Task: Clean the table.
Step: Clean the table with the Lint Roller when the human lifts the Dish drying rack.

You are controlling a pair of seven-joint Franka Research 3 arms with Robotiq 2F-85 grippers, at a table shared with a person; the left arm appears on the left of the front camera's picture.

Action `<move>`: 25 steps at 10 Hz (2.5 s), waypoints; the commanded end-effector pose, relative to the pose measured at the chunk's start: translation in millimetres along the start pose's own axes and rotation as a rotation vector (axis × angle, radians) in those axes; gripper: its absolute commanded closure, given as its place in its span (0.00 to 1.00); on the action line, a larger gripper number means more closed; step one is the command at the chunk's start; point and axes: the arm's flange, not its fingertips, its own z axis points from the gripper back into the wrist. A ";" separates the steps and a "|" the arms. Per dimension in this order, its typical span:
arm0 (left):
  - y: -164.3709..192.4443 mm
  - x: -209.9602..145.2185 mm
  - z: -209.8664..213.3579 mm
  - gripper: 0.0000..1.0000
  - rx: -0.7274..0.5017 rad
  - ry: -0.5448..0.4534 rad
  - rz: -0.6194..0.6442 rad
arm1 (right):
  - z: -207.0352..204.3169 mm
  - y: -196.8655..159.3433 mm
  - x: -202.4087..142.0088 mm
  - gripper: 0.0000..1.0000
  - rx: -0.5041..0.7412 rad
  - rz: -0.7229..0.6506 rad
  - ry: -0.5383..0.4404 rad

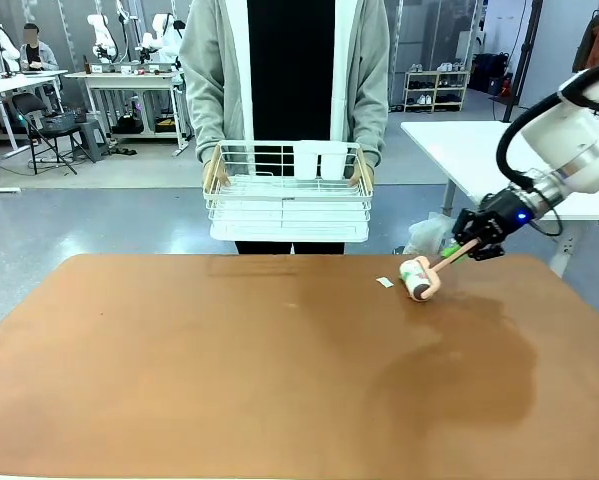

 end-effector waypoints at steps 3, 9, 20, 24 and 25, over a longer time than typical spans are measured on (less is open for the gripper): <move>0.0 -4.9 3.3 0.00 -0.009 0.010 -0.023 | -91.6 52.7 10.6 0.79 -0.023 -0.117 0.127; 0.0 -4.9 3.3 0.00 -0.009 0.010 -0.023 | -106.4 113.0 -17.4 0.79 -0.055 -0.172 -0.018; 0.0 -4.9 3.3 0.00 -0.009 0.010 -0.023 | 86.5 223.6 -216.7 0.79 -0.830 -0.127 -0.142; 0.0 -4.9 3.3 0.00 -0.009 0.010 -0.023 | 102.2 219.2 -224.5 0.79 -0.880 -0.088 -0.140; 0.0 -4.9 3.3 0.00 -0.009 0.010 -0.023 | 102.2 219.2 -224.5 0.79 -0.880 -0.088 -0.140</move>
